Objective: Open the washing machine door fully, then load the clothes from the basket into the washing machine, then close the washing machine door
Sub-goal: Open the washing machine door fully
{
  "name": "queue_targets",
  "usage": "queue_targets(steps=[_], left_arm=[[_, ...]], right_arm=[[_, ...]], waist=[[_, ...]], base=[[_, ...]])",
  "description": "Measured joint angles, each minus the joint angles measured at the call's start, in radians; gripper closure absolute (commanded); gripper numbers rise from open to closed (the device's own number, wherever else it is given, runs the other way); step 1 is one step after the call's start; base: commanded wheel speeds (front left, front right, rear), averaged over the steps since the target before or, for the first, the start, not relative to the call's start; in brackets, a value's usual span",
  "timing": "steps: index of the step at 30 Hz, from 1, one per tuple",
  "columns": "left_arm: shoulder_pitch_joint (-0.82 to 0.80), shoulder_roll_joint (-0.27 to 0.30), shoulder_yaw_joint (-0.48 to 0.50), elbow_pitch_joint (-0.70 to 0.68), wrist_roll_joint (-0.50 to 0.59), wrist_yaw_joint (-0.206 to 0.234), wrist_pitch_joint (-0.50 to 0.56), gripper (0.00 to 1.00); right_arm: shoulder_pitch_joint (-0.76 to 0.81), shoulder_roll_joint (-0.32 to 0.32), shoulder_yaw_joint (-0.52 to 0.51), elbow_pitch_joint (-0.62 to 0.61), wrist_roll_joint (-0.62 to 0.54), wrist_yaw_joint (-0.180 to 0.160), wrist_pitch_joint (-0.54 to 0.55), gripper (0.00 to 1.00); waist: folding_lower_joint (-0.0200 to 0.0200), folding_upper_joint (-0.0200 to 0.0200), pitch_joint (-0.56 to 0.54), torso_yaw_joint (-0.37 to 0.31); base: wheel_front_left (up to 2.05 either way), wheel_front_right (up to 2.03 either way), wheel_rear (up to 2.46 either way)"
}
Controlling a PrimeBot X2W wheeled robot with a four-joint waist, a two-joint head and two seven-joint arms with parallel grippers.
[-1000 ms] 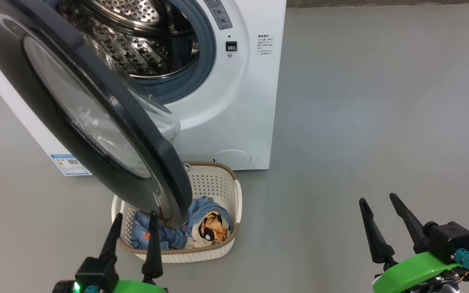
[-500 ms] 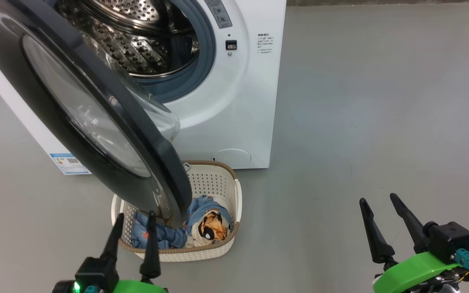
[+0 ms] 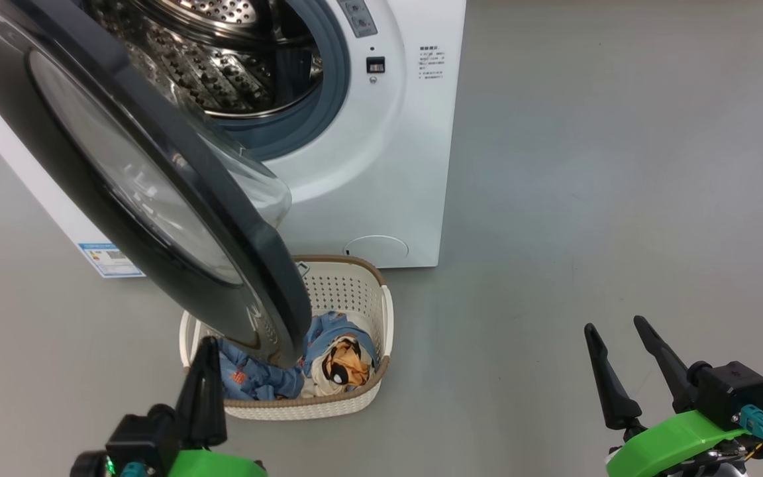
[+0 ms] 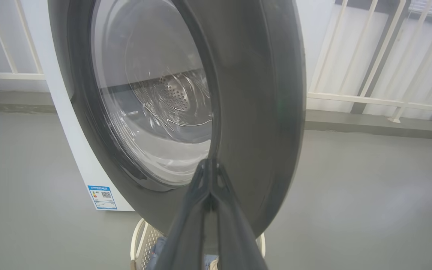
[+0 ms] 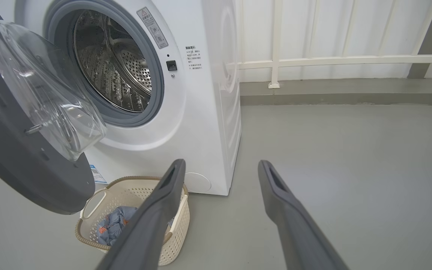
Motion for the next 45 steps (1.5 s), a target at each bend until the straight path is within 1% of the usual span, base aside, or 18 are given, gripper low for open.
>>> queue_targets(steps=[9,16,19,22,26,28,32,37,41,45], left_arm=[[-0.036,0.0,0.056,-0.096,0.017,-0.014,0.0,1.0],[-0.1,0.0,0.085,-0.183,0.032,-0.036,0.0,1.0],[-0.132,0.0,0.074,-0.197,0.035,-0.052,0.0,1.0],[-0.168,-0.001,0.044,-0.203,0.042,-0.065,-0.001,1.0],[-0.206,-0.001,-0.008,-0.203,0.041,-0.07,0.016,1.0],[-0.223,-0.001,-0.035,-0.202,0.019,-0.07,0.03,1.0],[-0.247,-0.001,-0.087,-0.179,0.008,-0.068,0.055,1.0],[-0.26,-0.001,-0.151,-0.127,-0.044,-0.057,0.088,1.0],[-0.264,-0.001,-0.183,-0.059,-0.09,-0.052,0.107,1.0],[-0.276,-0.001,-0.202,0.044,-0.094,-0.049,0.113,1.0]], right_arm=[[-0.003,0.0,0.003,0.012,0.0,0.0,-0.002,0.0],[-0.004,0.0,0.003,0.023,0.002,0.0,-0.014,0.0],[-0.004,0.0,0.003,0.027,0.002,0.0,-0.016,0.0],[-0.007,0.0,0.004,0.032,0.002,0.0,-0.019,0.0],[-0.017,0.0,0.007,0.037,0.002,0.0,-0.021,0.0],[-0.017,0.0,0.009,0.04,0.002,0.0,-0.021,0.0],[-0.017,0.0,0.012,0.045,0.003,0.0,-0.028,0.0],[-0.017,0.0,0.013,0.05,0.003,0.0,-0.034,0.0],[-0.018,0.0,0.015,0.054,0.003,0.0,-0.037,0.0],[-0.019,0.0,0.016,0.061,0.005,0.0,-0.038,0.0]], waist=[[0.0,0.0,0.003,-0.007],[0.0,0.0,0.006,-0.016],[0.0,0.0,0.005,-0.019],[0.0,0.0,0.004,-0.023],[0.0,0.0,0.002,-0.03],[0.0,0.0,0.001,-0.035],[0.0,0.0,0.002,-0.045],[0.0,0.0,0.007,-0.058],[0.0,0.0,0.013,-0.069],[0.0,0.0,0.018,-0.08]], base=[[0.0,0.0,0.0],[0.0,0.0,0.0],[0.0,0.0,0.0],[0.0,0.0,0.0],[0.0,0.0,0.0],[0.0,0.0,0.0],[0.0,0.0,0.0],[0.0,0.0,0.0],[0.0,0.0,0.0],[0.0,0.0,0.0]])
